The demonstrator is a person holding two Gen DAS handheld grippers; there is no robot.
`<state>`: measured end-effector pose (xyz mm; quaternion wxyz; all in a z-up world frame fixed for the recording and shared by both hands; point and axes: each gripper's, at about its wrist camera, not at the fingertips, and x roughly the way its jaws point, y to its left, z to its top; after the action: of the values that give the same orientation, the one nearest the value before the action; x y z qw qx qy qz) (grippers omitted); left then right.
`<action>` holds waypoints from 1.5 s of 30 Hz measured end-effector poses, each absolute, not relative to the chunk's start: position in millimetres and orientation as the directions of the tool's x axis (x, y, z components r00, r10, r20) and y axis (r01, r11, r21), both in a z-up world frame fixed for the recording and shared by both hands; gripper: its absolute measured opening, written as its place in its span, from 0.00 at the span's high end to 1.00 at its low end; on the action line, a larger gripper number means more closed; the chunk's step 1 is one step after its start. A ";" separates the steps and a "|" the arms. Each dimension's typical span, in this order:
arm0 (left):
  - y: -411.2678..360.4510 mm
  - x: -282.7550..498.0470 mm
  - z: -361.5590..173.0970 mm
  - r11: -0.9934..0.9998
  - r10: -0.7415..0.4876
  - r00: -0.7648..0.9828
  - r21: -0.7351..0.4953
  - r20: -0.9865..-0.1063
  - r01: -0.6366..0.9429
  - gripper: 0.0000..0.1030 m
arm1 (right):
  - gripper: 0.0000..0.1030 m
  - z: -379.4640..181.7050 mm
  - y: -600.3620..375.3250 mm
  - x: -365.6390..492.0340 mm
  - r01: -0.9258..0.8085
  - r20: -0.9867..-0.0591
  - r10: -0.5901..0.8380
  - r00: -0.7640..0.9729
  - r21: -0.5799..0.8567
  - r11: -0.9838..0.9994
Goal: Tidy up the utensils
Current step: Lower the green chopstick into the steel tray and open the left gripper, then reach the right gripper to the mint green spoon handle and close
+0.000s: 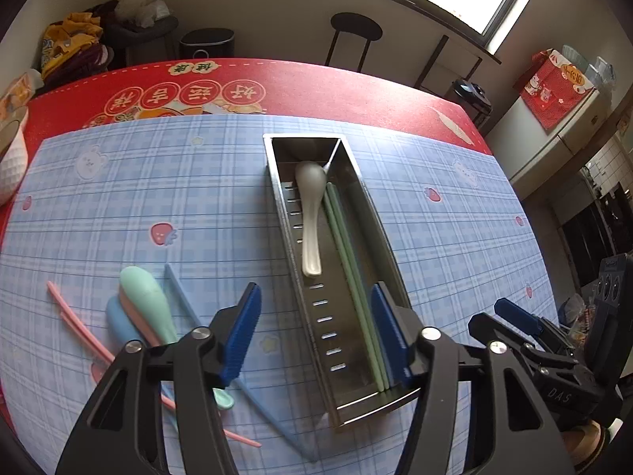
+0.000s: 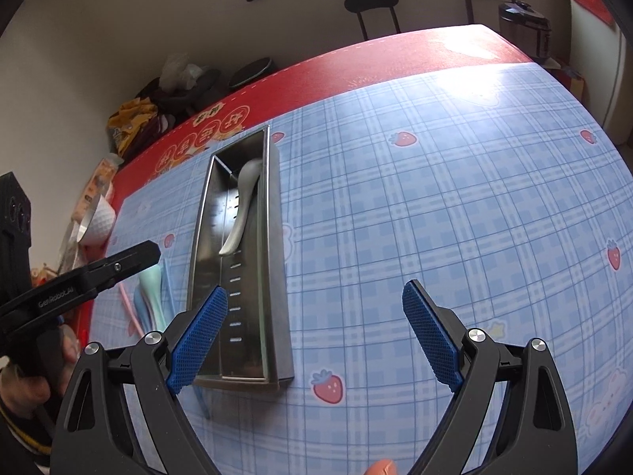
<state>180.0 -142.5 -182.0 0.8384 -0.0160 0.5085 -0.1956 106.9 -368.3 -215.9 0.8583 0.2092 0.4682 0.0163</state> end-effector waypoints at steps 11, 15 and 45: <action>-75.3 152.8 -170.7 0.977 -0.186 0.474 -0.110 -0.861 0.183 0.06 | 0.15 -206.2 -326.3 103.8 0.101 -0.796 0.215 0.566 0.326 0.940; -46.2 138.5 -170.5 0.986 -0.152 0.514 -0.094 -0.844 0.137 0.06 | 0.15 -206.6 -307.4 103.3 0.058 -0.802 0.249 0.543 0.331 0.942; 102.6 71.2 -192.3 0.953 -0.119 0.678 -0.276 -0.725 -0.127 0.06 | 0.48 -220.1 -155.1 135.8 -0.309 -0.864 0.284 0.416 0.159 0.938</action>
<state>71.2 102.6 -192.3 0.9031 -0.1536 0.4011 0.0021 135.8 -155.1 -220.1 0.8414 -0.0124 0.5106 0.1762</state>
